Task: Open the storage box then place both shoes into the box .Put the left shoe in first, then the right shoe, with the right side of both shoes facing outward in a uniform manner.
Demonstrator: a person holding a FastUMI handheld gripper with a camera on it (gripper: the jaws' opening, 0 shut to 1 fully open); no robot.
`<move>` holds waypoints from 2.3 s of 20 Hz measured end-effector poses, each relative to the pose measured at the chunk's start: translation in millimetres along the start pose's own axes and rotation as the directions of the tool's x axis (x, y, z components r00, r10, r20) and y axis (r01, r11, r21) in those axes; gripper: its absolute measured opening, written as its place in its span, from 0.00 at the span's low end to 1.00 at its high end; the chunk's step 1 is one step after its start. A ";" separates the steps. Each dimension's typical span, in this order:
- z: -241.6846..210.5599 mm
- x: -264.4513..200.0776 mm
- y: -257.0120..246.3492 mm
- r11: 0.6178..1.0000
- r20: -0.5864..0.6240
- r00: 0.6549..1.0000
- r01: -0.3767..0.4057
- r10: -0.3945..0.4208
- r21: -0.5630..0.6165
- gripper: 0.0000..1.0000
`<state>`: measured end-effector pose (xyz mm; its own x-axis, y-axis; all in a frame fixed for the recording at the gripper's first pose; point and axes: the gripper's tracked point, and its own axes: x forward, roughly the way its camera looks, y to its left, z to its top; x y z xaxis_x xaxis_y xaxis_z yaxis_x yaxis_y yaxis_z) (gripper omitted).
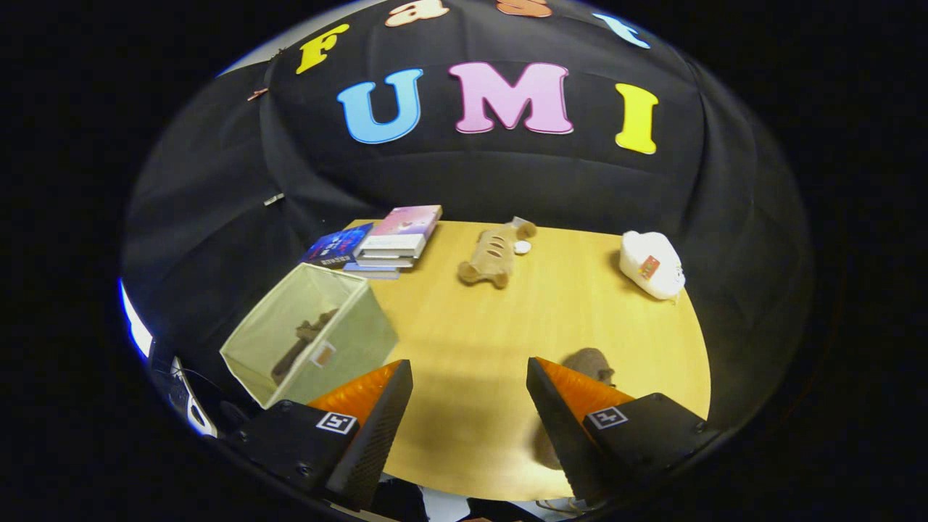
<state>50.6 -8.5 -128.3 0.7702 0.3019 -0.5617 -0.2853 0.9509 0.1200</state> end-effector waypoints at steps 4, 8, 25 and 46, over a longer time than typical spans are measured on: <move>-39.5 7.3 -72.9 0.997 -0.040 0.997 0.074 -0.072 0.038 0.99; -78.3 18.6 -130.4 0.989 -0.119 0.984 0.141 -0.134 0.047 0.99; -140.3 110.0 -168.7 0.975 -0.316 0.940 0.177 -0.127 0.135 0.43; -66.3 33.1 -74.9 0.894 -0.247 0.960 0.226 -0.136 0.386 0.06</move>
<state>59.7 -74.2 -210.1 0.6370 0.1441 -0.7573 0.1388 0.9449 0.2965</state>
